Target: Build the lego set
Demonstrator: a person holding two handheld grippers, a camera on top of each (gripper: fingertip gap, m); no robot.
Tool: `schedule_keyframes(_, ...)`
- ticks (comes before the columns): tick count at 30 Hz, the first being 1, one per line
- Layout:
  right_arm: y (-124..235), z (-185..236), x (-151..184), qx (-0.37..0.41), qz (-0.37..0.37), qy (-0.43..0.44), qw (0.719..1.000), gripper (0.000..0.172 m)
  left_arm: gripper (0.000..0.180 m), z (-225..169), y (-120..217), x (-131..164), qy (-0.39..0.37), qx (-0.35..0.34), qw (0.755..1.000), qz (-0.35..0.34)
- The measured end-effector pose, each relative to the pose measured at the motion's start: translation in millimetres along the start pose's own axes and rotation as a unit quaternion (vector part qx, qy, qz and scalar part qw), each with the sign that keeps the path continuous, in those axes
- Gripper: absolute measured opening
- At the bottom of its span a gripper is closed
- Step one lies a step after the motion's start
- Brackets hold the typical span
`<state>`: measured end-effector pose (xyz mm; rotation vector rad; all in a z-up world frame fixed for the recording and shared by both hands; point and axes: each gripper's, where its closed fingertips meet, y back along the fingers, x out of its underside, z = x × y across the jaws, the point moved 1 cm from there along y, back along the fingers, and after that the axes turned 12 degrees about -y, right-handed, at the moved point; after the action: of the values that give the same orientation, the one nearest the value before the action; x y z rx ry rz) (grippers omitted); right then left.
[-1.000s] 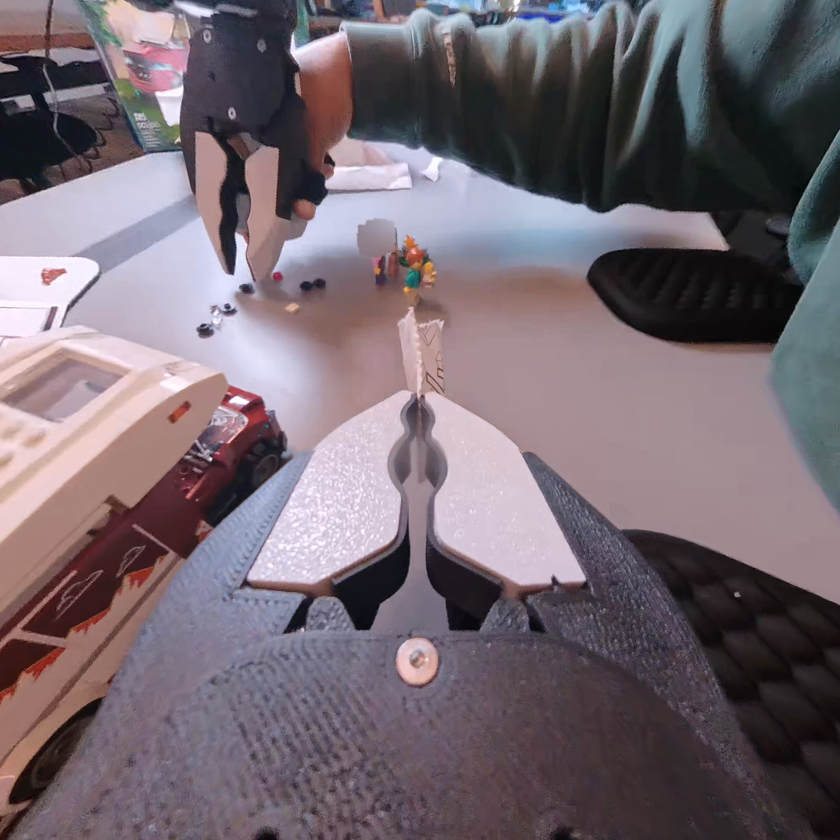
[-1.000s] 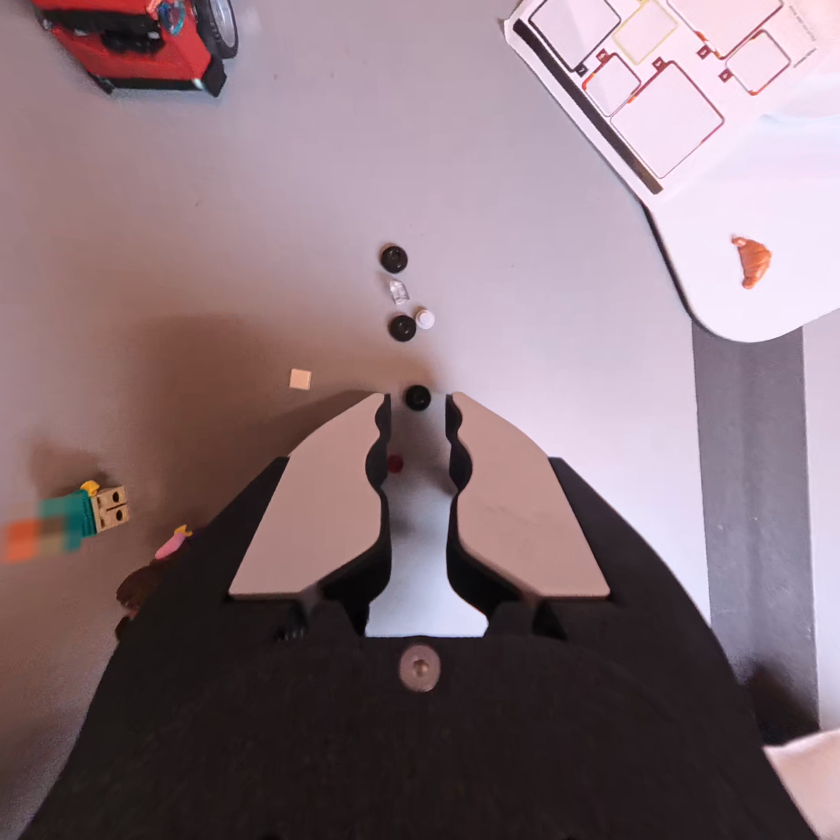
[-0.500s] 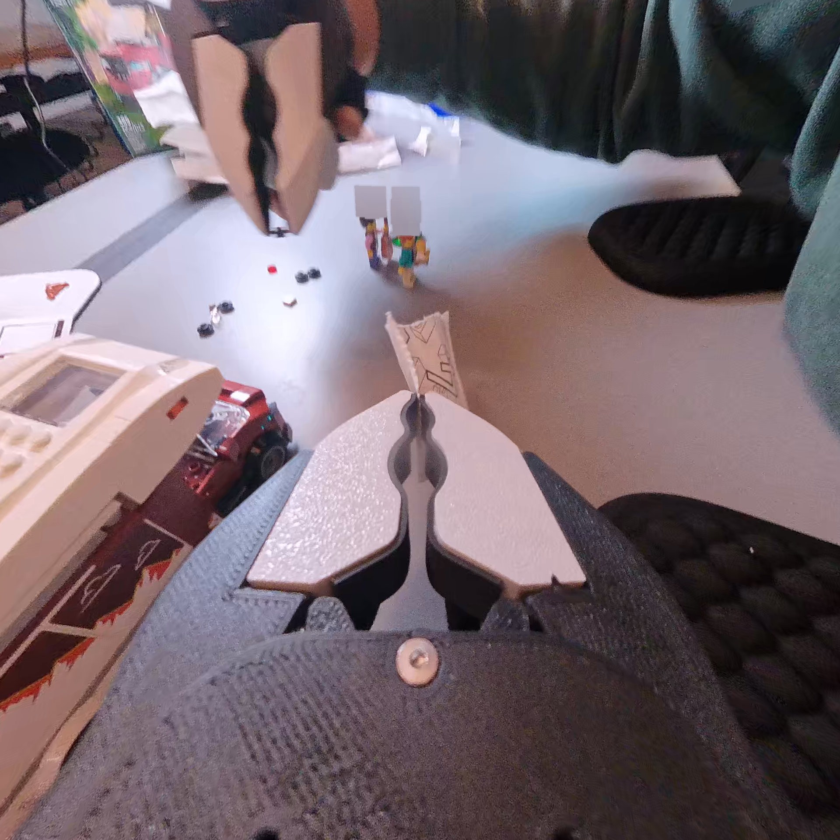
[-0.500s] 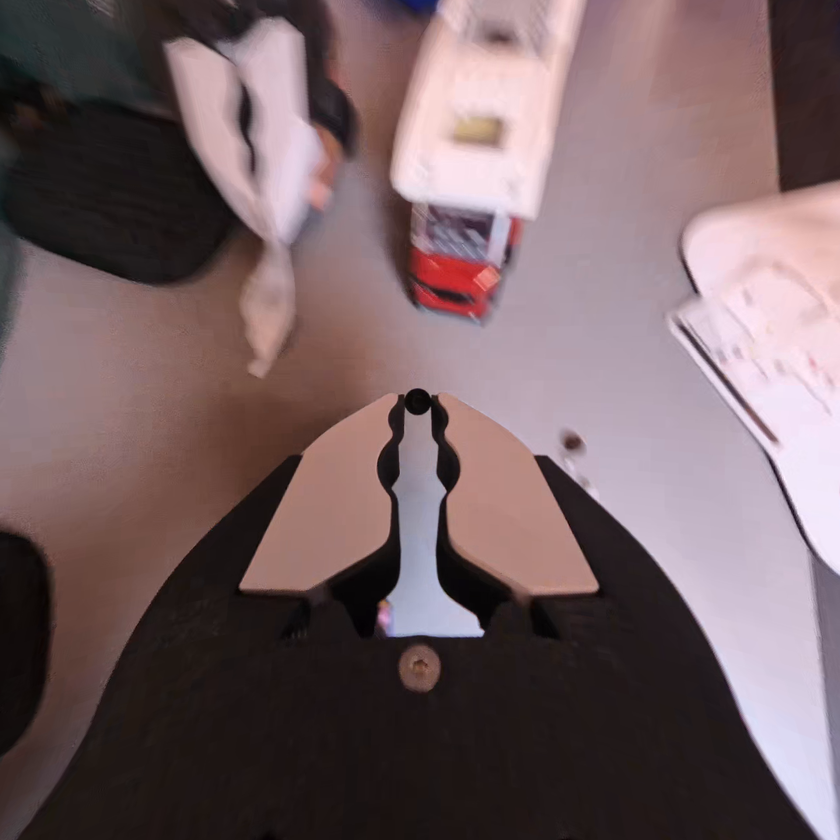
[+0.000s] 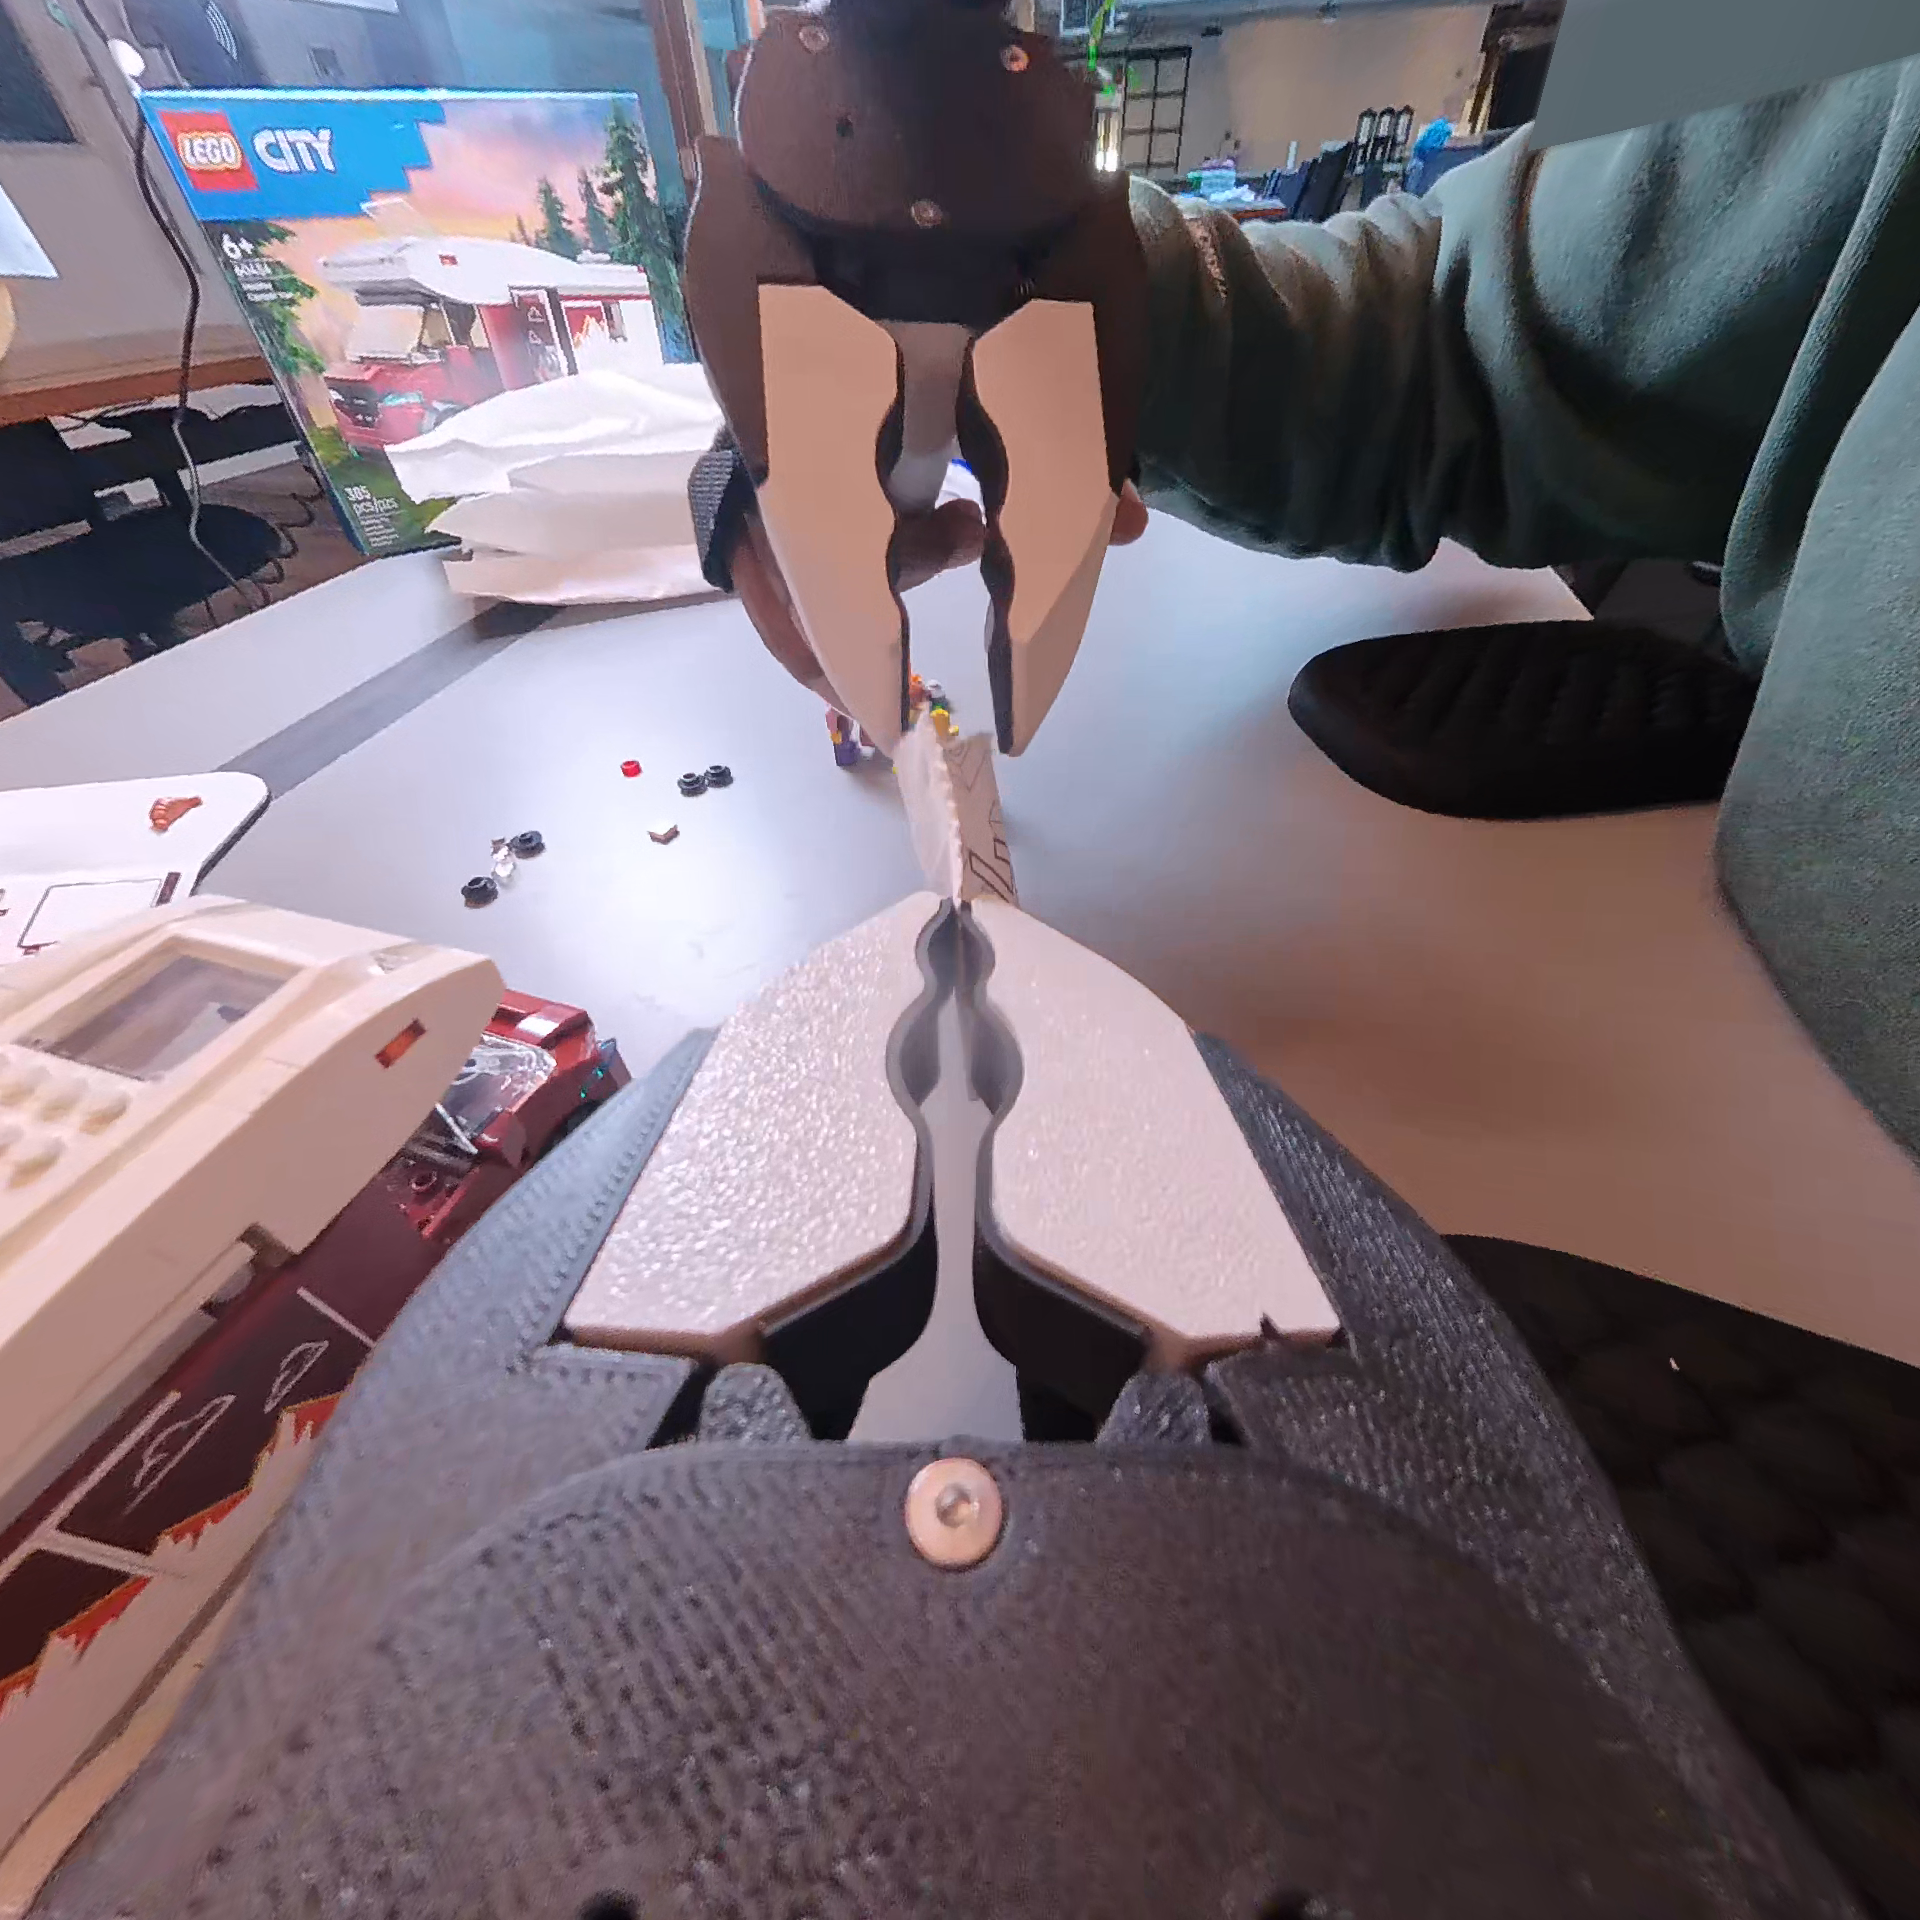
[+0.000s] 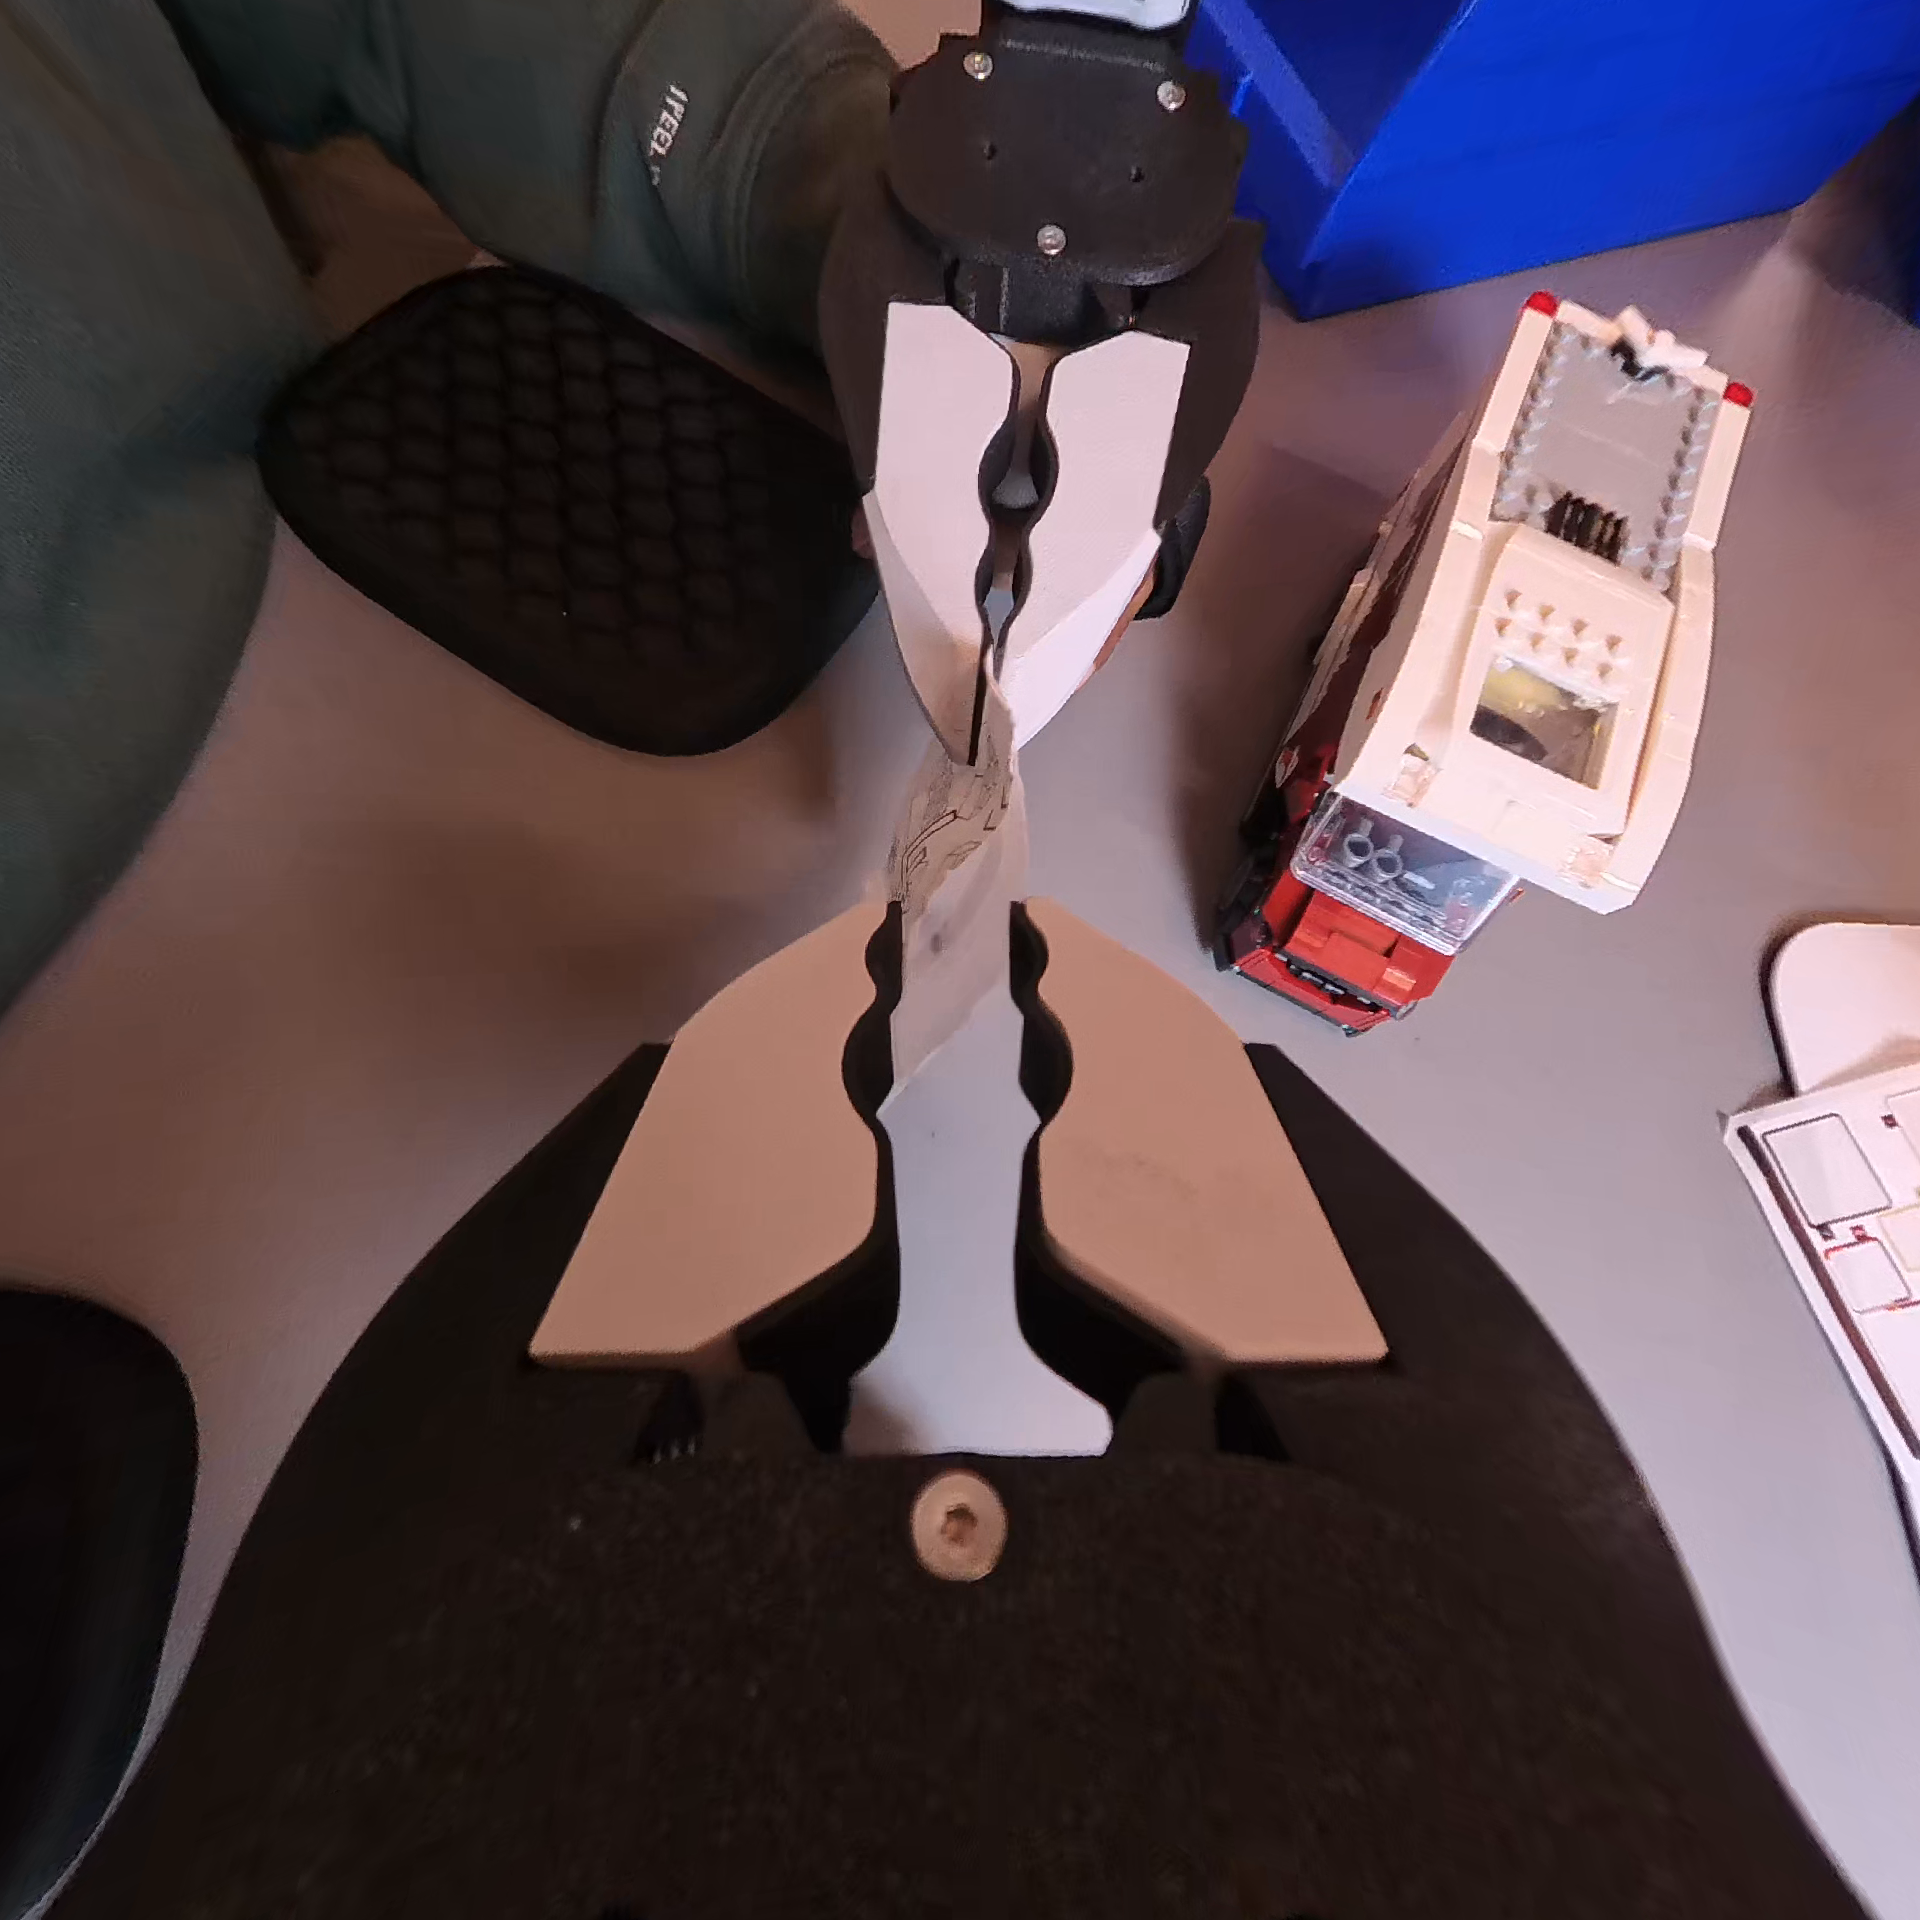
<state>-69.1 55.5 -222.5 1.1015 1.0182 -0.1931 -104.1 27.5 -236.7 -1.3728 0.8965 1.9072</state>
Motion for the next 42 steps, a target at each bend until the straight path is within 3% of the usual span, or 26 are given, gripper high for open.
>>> schedule_keyframes(7,22,-2,9,0.039,-0.008,-0.035,0.999,0.034,0.0,7,6,-18,0.007,-0.025,0.998,-0.054)
schedule_keyframes(11,18,3,16,0.049,-0.037,-0.059,0.996,0.008,0.0,7,7,-24,0.016,-0.025,0.997,-0.074)
schedule_keyframes(14,22,10,17,0.045,-0.046,-0.061,0.996,0.0,0.0,1,3,-17,0.017,-0.01,0.999,-0.051)
schedule_keyframes(24,23,16,39,0.037,0.049,-0.064,0.996,0.0,0.007,-22,-15,16,-0.03,0.039,0.996,0.077)
schedule_keyframes(42,17,17,43,0.035,0.071,-0.069,0.994,0.0,0.0,-27,-17,32,-0.049,0.047,0.987,0.143)
